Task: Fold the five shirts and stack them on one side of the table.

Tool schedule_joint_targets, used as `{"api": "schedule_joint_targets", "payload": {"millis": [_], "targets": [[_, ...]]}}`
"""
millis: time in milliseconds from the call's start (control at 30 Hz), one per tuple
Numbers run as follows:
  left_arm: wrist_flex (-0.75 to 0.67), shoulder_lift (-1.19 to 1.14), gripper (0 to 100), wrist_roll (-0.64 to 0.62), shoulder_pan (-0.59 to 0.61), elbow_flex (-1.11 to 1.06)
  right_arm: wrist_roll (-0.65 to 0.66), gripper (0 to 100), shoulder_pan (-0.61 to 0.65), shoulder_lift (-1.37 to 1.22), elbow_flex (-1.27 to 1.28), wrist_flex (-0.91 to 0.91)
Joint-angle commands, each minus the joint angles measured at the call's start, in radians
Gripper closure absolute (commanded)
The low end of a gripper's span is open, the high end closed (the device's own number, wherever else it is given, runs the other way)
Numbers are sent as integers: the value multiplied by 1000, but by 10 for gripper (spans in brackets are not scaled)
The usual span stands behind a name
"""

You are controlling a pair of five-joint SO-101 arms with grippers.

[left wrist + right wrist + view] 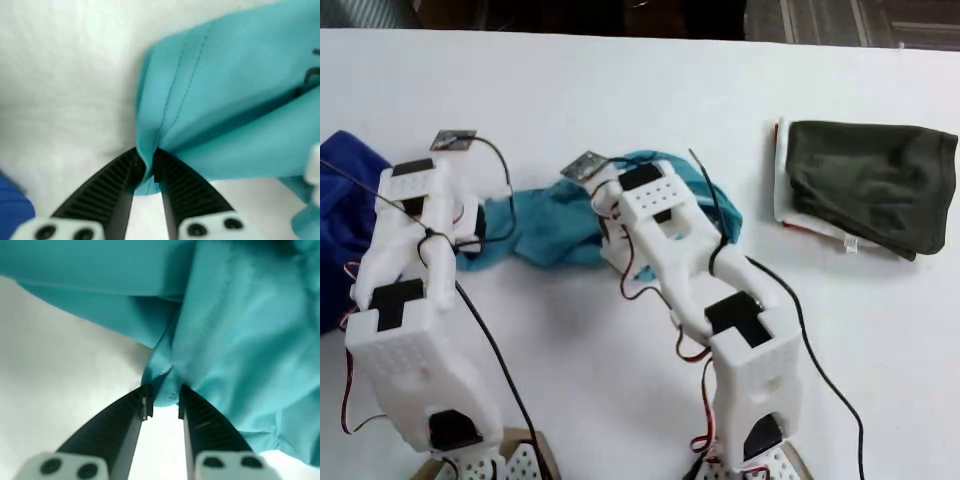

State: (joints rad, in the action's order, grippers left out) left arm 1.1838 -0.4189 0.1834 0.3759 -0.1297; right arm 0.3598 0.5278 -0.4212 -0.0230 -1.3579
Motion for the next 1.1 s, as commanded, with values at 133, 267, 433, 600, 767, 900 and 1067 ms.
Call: {"api": "schedule_joint_targets", "payload": {"millis": [133,267,433,600,767,900,1067], "targets": [[-21,-5,973,0,-2,15,-5,903,-21,136,-34,-31],[-21,-5,973,0,-2,16,-8,861,7,156,-29,-45],[-21,-5,973,-2,-2,16,-5,768,47,113,-18,-45],[-21,-5,973,-2,-2,16,-8,766,97,7,-18,-45],[-21,-5,973,0,-2,16,-6,766,120,-41,-25,-44],[-21,-5,973,0,-2,16,-5,766,108,-45,-20,-22],[-21,-5,973,0,-2,16,-2,848,59,-45,-23,-5]]}}
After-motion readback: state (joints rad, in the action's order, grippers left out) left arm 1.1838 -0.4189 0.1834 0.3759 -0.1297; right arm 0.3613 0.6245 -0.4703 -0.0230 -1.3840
